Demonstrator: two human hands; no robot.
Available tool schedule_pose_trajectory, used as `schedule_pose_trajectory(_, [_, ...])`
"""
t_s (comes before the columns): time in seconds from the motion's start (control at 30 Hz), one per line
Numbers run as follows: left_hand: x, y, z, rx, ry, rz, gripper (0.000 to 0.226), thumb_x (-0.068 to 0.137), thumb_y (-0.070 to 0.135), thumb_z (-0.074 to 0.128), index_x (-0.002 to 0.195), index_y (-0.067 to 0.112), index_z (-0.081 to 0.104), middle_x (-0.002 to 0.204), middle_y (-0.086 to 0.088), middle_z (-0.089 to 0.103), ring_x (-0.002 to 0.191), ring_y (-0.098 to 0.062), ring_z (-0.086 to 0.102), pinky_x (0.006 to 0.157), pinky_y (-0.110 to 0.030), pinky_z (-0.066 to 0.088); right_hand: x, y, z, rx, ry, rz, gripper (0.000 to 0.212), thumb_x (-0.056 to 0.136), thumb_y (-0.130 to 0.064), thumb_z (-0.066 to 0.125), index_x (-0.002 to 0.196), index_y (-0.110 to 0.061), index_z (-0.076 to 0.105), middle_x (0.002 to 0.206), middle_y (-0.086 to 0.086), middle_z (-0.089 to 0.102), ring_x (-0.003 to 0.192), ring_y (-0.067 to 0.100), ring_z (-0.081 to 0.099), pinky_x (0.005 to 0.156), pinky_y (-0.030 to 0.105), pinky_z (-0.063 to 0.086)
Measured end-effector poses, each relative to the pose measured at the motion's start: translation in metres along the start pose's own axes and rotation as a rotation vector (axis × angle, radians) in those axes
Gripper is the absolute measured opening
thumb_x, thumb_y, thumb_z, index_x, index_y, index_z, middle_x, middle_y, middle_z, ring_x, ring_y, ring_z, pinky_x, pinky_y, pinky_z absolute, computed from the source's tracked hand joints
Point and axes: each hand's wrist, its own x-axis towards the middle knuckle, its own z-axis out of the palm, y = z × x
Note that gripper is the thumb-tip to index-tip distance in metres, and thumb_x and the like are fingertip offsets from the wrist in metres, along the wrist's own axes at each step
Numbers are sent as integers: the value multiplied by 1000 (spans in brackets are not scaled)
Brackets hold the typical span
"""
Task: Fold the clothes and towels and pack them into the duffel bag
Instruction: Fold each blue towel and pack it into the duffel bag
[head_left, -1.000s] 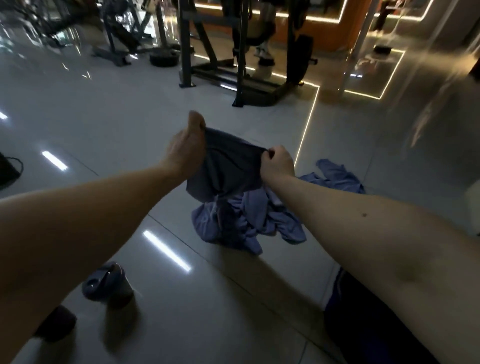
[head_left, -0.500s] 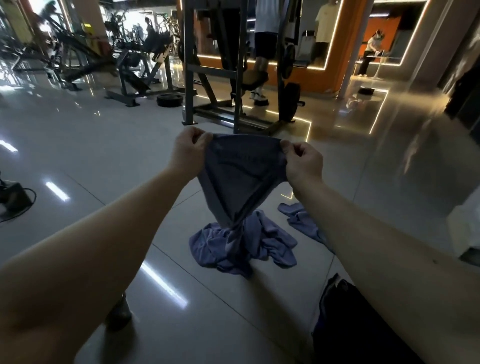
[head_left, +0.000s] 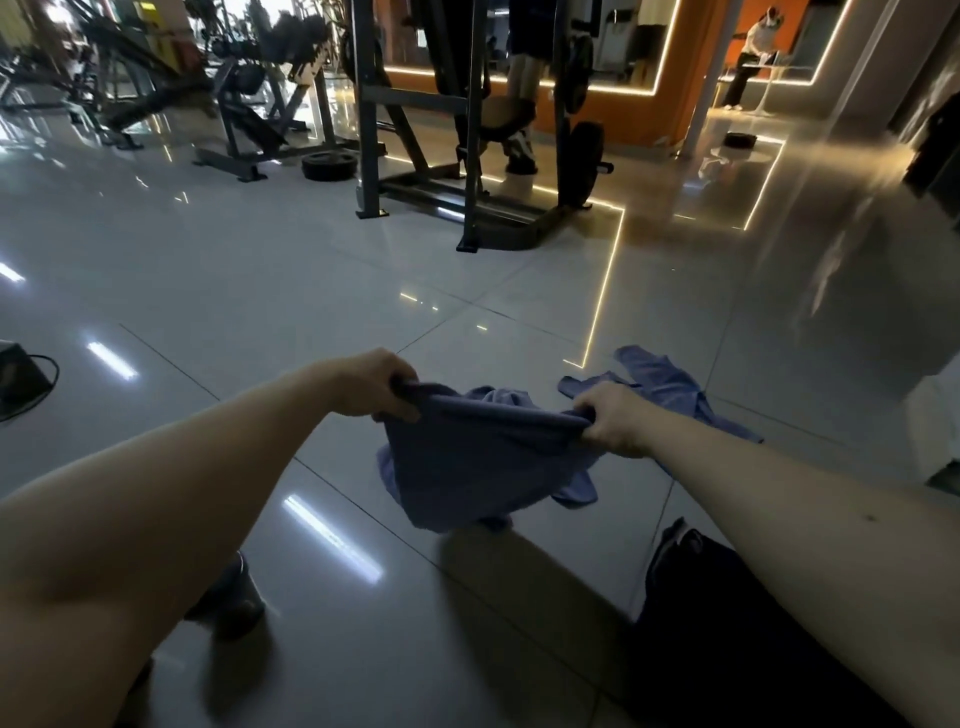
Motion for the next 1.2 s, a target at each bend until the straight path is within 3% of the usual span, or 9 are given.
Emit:
schedule_pose_trajectory(0.1, [5,-20,15,-57,20,-36,9,87,23,72,89,22,64,85,-1,64,82,-21,59,74,-34,48,5,22,16,91,15,110,20,85,-17,65,67,-15,56,81,14,63,67,20,51,59,30,38])
schedule_pose_trajectory(0.3, [0,-7,3,-525,308,-52,7,98,9,58,98,4,54,87,-12,58,80,-25,60,66,-34,56,9,-3,-8,763,260,173,15,97,-18,64,97,-3,62,93,14,59,87,27,59,80,45,55])
schedule_pose_trajectory(0.47, [-13,41,-57,-464,688,13,15,102,19,52,107,5,53,86,-7,55,77,-21,52,60,-29,40,-8,-54,-73,711,514,19,16,97,-25,62,83,-18,65,83,7,64,86,30,65,79,47,57])
schedule_pose_trajectory(0.6, [-38,83,-119,-433,869,99,15,103,24,50,108,10,54,93,-7,58,83,-19,53,61,-29,36,-28,-84,-131,705,638,-57,22,98,-33,58,97,-13,67,94,14,69,91,30,66,81,49,55])
schedule_pose_trajectory(0.73, [-70,126,-173,-375,1011,167,13,104,25,48,103,13,50,84,2,50,74,-11,45,58,-25,31,-46,-106,-196,748,753,-82,22,95,-37,57,91,-18,68,90,10,69,92,35,67,82,58,58])
schedule_pose_trajectory(0.83, [-84,141,-190,-367,1019,199,11,104,24,48,101,14,48,80,8,47,70,-4,43,57,-24,31,-62,-115,-223,725,750,-135,25,92,-39,54,95,-20,70,92,11,70,90,34,68,82,57,58])
schedule_pose_trajectory(1.0, [-90,139,-188,-345,815,135,30,97,43,58,95,13,64,84,-3,62,76,-18,59,65,-32,45,-77,-117,-232,724,696,-151,39,100,-41,55,107,-6,71,93,12,67,85,26,60,74,40,49])
schedule_pose_trajectory(1.1, [-89,135,-172,-408,694,156,33,101,45,51,95,20,71,88,-3,70,81,-19,65,68,-30,49,-76,-113,-226,747,679,-127,40,101,-45,52,99,-11,72,100,13,68,92,24,61,81,38,47])
schedule_pose_trajectory(1.2, [-77,128,-160,-425,737,180,35,105,38,45,98,18,73,90,-3,71,83,-17,65,69,-29,46,-69,-106,-215,737,681,-64,34,102,-45,51,88,-20,69,94,3,66,87,19,59,80,36,46])
